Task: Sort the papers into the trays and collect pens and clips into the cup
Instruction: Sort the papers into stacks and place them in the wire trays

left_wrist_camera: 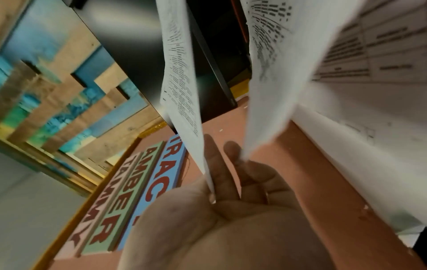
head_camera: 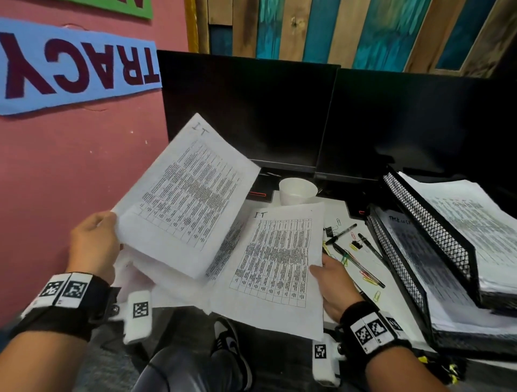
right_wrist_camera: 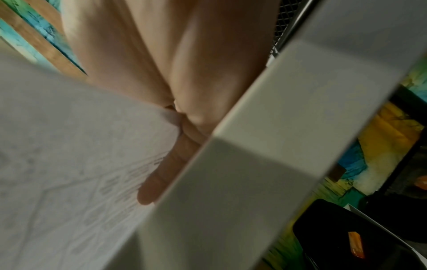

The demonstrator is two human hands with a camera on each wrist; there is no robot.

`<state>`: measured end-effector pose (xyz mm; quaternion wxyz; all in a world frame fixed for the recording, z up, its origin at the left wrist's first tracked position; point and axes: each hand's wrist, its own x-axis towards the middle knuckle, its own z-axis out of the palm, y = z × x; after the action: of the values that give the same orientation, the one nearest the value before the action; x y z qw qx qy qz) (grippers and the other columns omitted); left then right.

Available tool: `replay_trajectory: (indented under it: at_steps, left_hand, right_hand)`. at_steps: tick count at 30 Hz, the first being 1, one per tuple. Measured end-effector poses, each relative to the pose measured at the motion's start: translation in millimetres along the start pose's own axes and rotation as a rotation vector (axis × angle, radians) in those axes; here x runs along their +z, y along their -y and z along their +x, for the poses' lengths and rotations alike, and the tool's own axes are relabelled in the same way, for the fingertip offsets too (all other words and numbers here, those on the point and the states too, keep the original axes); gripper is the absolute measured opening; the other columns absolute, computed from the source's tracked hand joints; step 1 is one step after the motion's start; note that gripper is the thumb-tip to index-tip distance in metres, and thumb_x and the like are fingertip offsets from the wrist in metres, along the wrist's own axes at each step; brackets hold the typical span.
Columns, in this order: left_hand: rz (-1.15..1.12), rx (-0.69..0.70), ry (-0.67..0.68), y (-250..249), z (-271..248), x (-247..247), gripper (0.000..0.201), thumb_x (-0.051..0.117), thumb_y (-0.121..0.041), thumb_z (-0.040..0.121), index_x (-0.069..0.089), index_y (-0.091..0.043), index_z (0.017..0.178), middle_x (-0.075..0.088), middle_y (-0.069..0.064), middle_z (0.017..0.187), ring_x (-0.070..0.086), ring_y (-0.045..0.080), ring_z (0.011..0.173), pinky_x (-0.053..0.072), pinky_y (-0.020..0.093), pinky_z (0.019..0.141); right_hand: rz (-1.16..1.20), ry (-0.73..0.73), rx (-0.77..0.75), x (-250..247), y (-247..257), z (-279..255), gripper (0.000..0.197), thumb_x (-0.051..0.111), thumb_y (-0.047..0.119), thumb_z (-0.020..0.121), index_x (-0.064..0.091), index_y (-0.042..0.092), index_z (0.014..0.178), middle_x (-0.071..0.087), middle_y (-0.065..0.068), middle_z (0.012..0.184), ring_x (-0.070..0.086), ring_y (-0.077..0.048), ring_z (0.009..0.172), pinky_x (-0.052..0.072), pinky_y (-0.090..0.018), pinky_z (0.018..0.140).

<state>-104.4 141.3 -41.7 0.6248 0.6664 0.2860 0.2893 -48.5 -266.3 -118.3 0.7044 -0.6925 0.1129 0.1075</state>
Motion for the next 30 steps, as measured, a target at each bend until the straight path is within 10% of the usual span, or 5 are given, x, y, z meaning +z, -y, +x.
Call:
replay_trajectory:
  at_steps: [12,18,21,26,30]
  left_hand:
    - [0.393,0.013,0.457,41,-52,62,0.02,0.054,-0.014,0.102,0.071,-0.024,0.095,0.071,0.0,0.077,0.06,0.019,0.064,0.046,0.032,0.066]
    - [0.526,0.068,0.902,31,-74,69,0.025,0.069,-0.037,0.098,0.07,-0.02,0.079,0.063,0.0,0.059,0.057,0.015,0.052,0.046,0.028,0.06]
    - [0.453,0.078,0.837,28,-60,60,0.047,0.067,-0.073,0.08,0.073,-0.027,0.071,0.067,-0.009,0.064,0.058,0.014,0.064,0.044,0.032,0.069]
    - [0.758,0.143,0.503,32,-17,36,0.014,0.074,-0.052,0.088,0.072,-0.038,0.086,0.076,-0.006,0.098,0.068,0.023,0.091,0.051,0.036,0.08]
    - [1.18,0.034,0.432,34,-4,22,0.079,0.083,-0.063,0.07,0.049,-0.04,0.137,0.062,0.003,0.138,0.059,0.033,0.125,0.047,0.053,0.105]
  right_hand:
    - [0.293,0.047,0.014,0,4,-4,0.041,0.046,0.039,0.111,0.064,0.016,0.139,0.074,-0.009,0.131,0.07,-0.029,0.123,0.048,-0.05,0.113]
    - [0.03,0.006,-0.078,-3,-9,7,0.038,0.062,-0.001,0.097,0.069,0.019,0.129,0.079,-0.006,0.12,0.075,-0.032,0.111,0.056,-0.06,0.101]
    - [-0.019,-0.001,-0.077,-4,-9,8,0.041,0.056,-0.006,0.098,0.07,0.019,0.126,0.079,-0.006,0.118,0.075,-0.032,0.109,0.058,-0.06,0.097]
    - [-0.014,-0.014,-0.089,-2,-10,10,0.039,0.057,-0.005,0.098,0.07,0.017,0.127,0.078,-0.006,0.12,0.074,-0.032,0.111,0.057,-0.06,0.098]
    - [0.002,-0.018,-0.072,-2,-7,8,0.037,0.057,-0.007,0.099,0.069,0.014,0.127,0.078,-0.008,0.119,0.075,-0.032,0.109,0.059,-0.058,0.097]
